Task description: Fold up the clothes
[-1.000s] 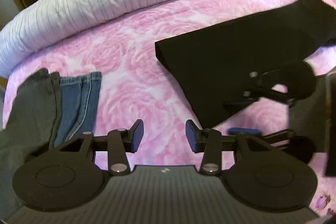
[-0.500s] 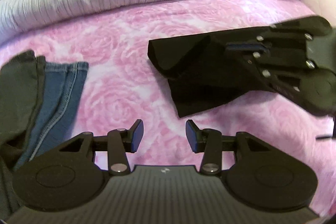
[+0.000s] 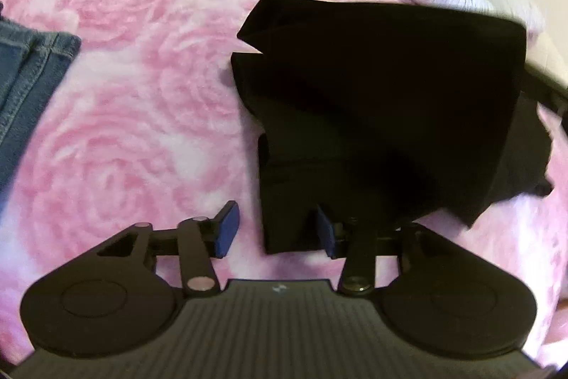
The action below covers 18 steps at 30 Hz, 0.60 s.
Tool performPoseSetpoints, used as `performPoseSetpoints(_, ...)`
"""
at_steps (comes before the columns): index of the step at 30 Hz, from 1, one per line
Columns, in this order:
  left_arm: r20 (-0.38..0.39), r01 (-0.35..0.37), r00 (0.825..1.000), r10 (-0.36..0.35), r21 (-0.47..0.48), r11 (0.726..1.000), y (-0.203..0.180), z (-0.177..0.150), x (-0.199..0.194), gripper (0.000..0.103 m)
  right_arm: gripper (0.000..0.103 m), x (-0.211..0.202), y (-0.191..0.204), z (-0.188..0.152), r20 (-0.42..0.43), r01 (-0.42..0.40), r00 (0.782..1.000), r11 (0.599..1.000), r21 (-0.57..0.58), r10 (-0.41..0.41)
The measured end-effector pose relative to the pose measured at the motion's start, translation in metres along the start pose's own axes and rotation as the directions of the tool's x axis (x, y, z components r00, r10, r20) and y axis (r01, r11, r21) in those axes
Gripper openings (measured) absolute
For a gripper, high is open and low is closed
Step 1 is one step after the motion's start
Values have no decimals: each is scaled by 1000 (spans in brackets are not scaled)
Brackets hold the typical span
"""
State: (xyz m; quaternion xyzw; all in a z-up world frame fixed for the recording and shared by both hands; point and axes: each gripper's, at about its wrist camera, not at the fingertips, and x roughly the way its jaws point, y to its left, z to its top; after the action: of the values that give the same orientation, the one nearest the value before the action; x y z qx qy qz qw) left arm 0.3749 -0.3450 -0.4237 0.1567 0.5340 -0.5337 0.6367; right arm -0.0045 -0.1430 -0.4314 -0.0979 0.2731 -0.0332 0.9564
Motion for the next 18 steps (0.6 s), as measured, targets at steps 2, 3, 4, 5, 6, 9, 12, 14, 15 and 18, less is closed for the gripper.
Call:
performPoseSetpoints(2, -25, 7, 1000, -8, -22, 1000, 2, 4, -10, 1, 0, -2, -6, -2, -2, 8, 1000, 1000, 7, -8)
performPoseSetpoints(3, -19, 24, 1000, -25, -38, 999, 4, 6, -22, 0, 0, -4, -8, -3, -2, 12, 1000, 1000, 12, -12)
performPoseSetpoints(4, -6, 34, 999, -35, -47, 998, 5, 9, -35, 0, 0, -6, -10, -2, 2, 14, 1000, 1000, 14, -14)
performPoseSetpoints(5, 7, 18, 1000, -18, -39, 999, 4, 11, -48, 0, 0, -11, -10, -1, 11, 13, 1000, 1000, 8, -13)
performPoseSetpoints(6, 18, -22, 1000, 22, -23, 1000, 4, 13, -59, 0, 0, -15, -9, 0, 19, 8, 1000, 1000, -5, -8)
performPoseSetpoints(9, 9, -37, 999, 37, -43, 998, 15, 15, -66, 0, 0, -16, 6, -2, 26, -43, 999, 997, -60, 45)
performPoseSetpoints(12, -6, -24, 1000, 23, -62, 998, 21, 14, -64, 0, 0, -7, 29, -9, 16, -96, 995, 987, -130, 98)
performPoseSetpoints(14, 7, -10, 1000, 11, -89, 996, 23, 13, -62, 3, 0, 2, 46, -15, 2, -119, 993, 976, -184, 121)
performPoseSetpoints(15, 19, -9, 1000, 11, -104, 995, 24, 11, -63, 15, 0, 6, 55, -19, -7, -135, 991, 967, -215, 136)
performPoseSetpoints(18, 47, 40, 998, -33, -157, 987, 28, 7, -67, 31, 0, 17, 86, -36, -52, -208, 978, 912, -355, 203)
